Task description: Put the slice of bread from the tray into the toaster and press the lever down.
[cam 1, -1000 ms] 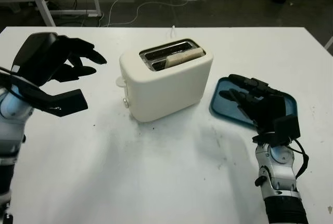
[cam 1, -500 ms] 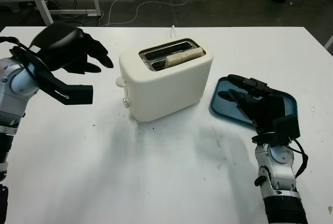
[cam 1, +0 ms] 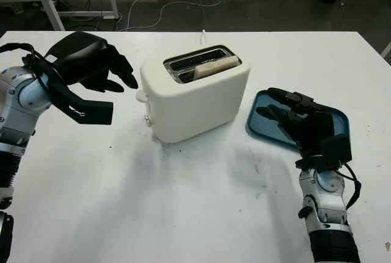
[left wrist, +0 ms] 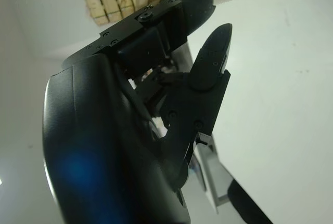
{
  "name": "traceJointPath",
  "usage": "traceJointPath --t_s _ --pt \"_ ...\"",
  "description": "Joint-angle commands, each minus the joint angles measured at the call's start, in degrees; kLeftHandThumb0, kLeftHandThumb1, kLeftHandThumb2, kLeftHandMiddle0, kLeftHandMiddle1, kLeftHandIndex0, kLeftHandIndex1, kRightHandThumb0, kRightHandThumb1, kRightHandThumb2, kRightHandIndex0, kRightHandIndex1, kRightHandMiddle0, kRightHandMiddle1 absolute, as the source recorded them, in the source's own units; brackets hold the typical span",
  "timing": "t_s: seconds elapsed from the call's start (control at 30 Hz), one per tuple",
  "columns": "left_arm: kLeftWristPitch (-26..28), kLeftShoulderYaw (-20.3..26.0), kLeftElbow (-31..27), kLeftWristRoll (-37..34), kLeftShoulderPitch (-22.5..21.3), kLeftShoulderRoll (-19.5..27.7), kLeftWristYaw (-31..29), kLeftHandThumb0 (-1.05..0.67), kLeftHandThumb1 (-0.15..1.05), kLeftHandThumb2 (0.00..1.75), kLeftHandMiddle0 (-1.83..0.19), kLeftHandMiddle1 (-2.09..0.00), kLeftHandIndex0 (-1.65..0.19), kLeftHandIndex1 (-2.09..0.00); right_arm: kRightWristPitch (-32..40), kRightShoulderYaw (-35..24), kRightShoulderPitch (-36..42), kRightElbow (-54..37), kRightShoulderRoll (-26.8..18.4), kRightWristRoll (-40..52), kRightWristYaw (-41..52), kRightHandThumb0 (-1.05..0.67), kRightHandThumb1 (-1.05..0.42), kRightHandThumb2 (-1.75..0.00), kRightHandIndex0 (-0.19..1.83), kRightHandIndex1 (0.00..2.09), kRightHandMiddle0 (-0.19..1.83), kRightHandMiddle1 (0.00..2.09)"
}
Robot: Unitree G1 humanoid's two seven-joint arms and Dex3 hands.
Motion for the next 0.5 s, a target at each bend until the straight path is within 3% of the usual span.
traceJointPath --t_s 0.0,0.47 --pt "0.71 -0.67 0.37 -0.24 -0.46 -0.55 -0.57 -0.23 0.80 0.01 -1.04 -1.05 -1.29 -0.02 -0.14 -0.44 -0.59 0.21 0.44 -0.55 -0.61 -0.48 -0.91 -0.02 1.23 0.06 1.08 0.00" --pt "1.97 -2.23 2.44 0.14 -1.14 -1.99 -0.87 -0.23 0.89 0.01 -0.92 -1.29 -1.27 -0.01 -0.11 -0.16 0.27 -0.70 0.44 -2.12 -1.24 -0.47 -0.92 -0.04 1.20 0.02 1.05 0.00"
